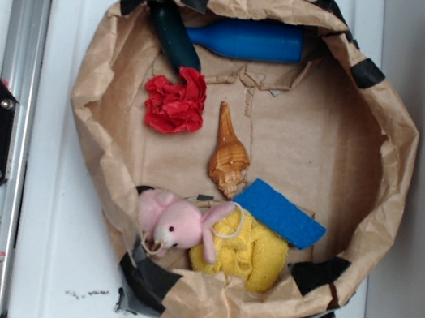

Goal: Grab the plastic pickle.

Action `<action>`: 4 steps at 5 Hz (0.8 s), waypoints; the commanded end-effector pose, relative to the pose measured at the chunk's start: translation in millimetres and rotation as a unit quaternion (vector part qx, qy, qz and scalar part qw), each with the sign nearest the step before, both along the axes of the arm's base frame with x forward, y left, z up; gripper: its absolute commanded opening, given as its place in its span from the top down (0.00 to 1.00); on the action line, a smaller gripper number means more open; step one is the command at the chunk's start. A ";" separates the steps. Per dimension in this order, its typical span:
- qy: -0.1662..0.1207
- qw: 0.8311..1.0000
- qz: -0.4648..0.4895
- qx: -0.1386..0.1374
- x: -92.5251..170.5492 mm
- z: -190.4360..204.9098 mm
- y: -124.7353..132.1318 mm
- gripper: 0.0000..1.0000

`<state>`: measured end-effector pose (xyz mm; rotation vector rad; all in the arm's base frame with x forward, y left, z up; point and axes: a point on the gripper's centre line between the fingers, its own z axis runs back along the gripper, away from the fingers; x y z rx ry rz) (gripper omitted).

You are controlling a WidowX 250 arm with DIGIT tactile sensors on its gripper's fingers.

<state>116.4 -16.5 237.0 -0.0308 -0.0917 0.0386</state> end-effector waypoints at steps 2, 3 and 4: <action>0.026 0.998 -0.044 -0.023 50.0 -37.6 19.5 0.00; 0.044 0.997 -0.054 -0.021 90.7 -60.6 30.5 0.00; 0.069 0.994 -0.083 -0.007 118.6 -92.7 42.4 0.00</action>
